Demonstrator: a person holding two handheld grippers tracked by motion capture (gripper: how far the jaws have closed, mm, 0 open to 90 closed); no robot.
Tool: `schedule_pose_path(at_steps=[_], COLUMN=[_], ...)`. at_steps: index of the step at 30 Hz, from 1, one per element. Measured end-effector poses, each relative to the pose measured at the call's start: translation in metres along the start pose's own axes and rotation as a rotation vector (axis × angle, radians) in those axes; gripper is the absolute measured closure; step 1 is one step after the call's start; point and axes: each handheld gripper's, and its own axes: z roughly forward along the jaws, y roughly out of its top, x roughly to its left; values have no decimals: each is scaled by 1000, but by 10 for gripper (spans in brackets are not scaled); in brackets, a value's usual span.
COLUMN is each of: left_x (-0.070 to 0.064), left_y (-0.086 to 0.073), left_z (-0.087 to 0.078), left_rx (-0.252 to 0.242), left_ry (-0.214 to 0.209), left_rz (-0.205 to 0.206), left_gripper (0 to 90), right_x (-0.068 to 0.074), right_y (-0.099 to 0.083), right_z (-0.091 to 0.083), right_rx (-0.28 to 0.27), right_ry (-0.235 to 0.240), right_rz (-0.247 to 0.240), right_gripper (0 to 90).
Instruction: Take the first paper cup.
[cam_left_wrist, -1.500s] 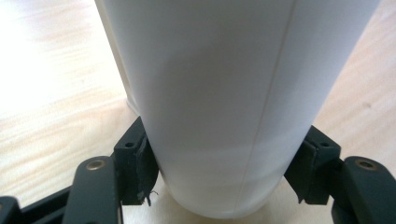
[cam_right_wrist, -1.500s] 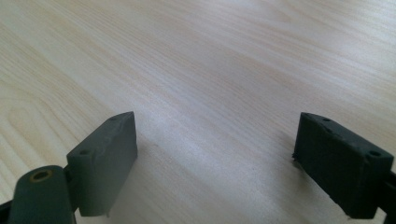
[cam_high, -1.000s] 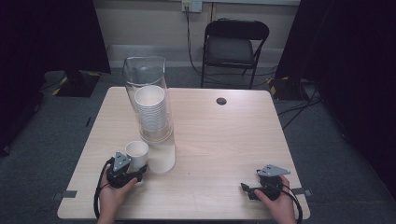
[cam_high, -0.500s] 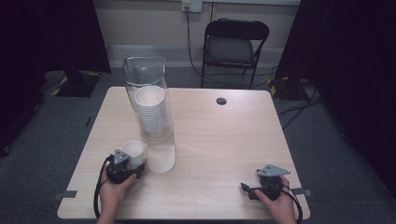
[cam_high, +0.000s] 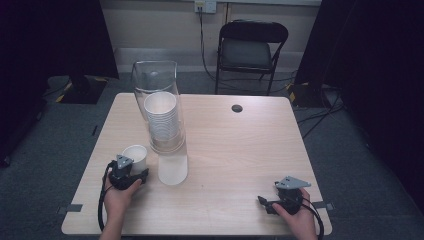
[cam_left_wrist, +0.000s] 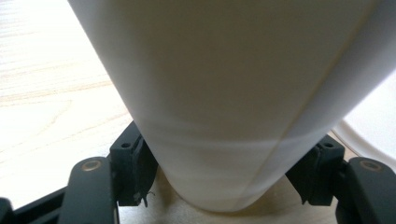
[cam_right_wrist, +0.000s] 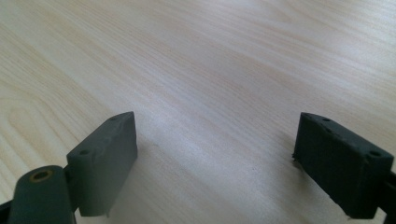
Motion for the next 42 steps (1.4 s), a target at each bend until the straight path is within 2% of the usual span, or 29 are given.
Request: schedule_pose_path(at_steps=[3,6,9,11,15,21,29,37,42], left_x=[0,0,0,0,-1,-11,-18,-22,-27], left_y=[-1,-3,-6,-9,-16,-24,-33,-38,-37], left_z=[-1,-4,-8,-10,-18,-30,-39,-45,-48], left_rx=[18,13,19,19,11,-17,-10,15,-6], left_ry=[5,-2,-1,-4,-25,-61,-77,-82,-109], left_rz=[1,-1,15,1,2,12,5,28,39], left_gripper=[252,251,241,218,218,218,222,223,223], right_x=[0,0,0,0,0,0,0,0,0], right_y=[0,0,0,0,0,0,0,0,0], right_z=[0,0,0,0,0,0,0,0,0], right_rx=[0,-1,0,0,0,0,-1,0,-1], right_ry=[0,0,0,0,0,0,1,0,0], right_rz=[0,-1,0,-1,0,0,-1,0,-1], right_gripper=[128,128,128,128,128,128,128,128,128])
